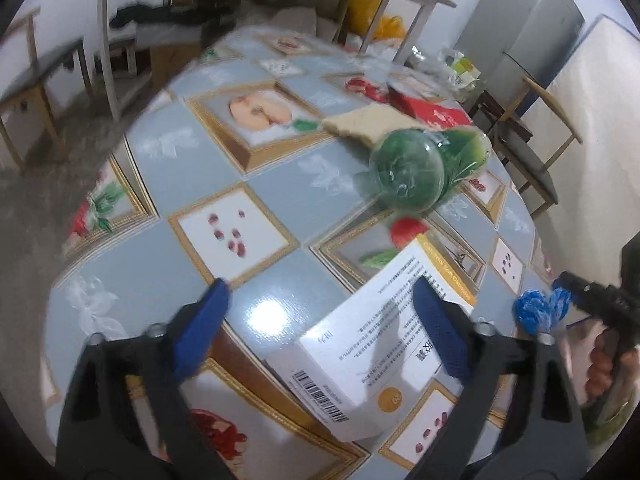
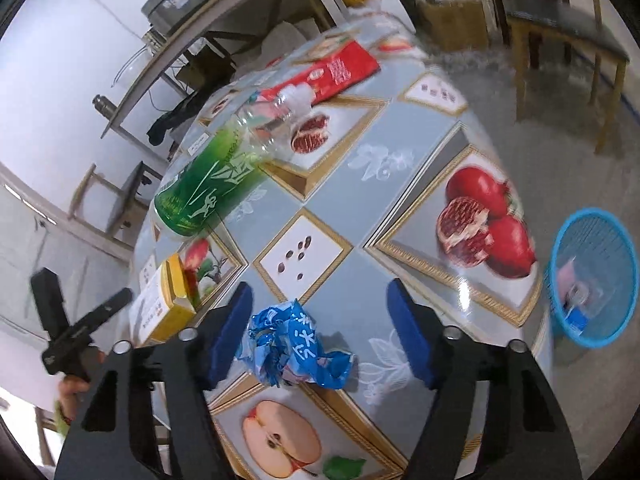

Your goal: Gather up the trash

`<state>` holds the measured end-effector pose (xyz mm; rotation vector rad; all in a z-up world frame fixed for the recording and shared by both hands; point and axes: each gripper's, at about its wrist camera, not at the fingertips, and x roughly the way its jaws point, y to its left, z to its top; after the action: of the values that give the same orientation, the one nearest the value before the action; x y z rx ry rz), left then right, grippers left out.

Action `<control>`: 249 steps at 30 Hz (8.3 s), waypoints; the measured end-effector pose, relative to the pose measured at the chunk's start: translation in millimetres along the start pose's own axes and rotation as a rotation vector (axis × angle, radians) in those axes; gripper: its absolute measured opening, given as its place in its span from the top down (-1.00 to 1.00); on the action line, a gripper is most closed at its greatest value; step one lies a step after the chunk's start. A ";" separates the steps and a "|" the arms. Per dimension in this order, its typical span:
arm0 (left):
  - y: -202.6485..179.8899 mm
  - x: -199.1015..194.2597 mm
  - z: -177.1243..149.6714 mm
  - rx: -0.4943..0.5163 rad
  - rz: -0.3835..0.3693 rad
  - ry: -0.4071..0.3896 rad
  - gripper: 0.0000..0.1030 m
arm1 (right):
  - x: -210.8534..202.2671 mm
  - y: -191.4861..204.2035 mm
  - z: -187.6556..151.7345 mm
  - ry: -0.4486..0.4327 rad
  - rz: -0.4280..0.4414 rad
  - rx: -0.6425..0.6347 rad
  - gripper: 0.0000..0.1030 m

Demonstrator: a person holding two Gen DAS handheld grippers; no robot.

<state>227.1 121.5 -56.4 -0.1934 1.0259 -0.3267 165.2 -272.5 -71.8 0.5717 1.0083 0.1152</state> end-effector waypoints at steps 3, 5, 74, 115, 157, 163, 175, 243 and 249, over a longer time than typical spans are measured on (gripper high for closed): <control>1.6 3.4 -9.3 -0.027 -0.062 0.037 -0.46 | 4.4 2.3 -3.0 0.018 0.020 0.002 -0.08; -0.3 2.5 -18.7 -0.033 -0.097 0.058 -0.46 | 6.1 3.5 -5.4 0.032 0.032 0.003 0.00; -87.6 14.8 -59.8 0.277 0.195 0.133 -0.63 | 4.7 46.2 -55.7 0.120 -0.088 -0.340 -0.10; -113.5 2.6 -62.2 0.341 0.230 0.042 -0.31 | -8.1 34.6 -54.6 0.052 -0.108 -0.309 0.47; -122.6 -7.2 -61.3 0.417 0.327 -0.018 -0.31 | -11.7 33.7 -51.7 0.035 -0.103 -0.308 0.47; -120.2 -9.0 -60.0 0.418 0.331 -0.022 -0.31 | -10.9 33.1 -52.0 0.035 -0.101 -0.308 0.47; -118.2 -19.7 -55.6 0.411 0.322 -0.049 -0.31 | -13.3 35.6 -50.0 0.021 -0.093 -0.310 0.47; -499.5 153.5 -42.2 0.636 -0.448 0.440 -0.31 | -122.1 -298.6 -54.3 -0.254 -0.335 0.471 0.47; -541.8 200.5 -49.8 0.600 -0.389 0.442 -0.73 | -92.5 -379.9 -38.7 -0.313 -0.356 0.594 -0.35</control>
<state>184.5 -456.4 -75.9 0.2385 1.2748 -1.0464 20.0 -611.5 -207.4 0.9039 0.8155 -0.5919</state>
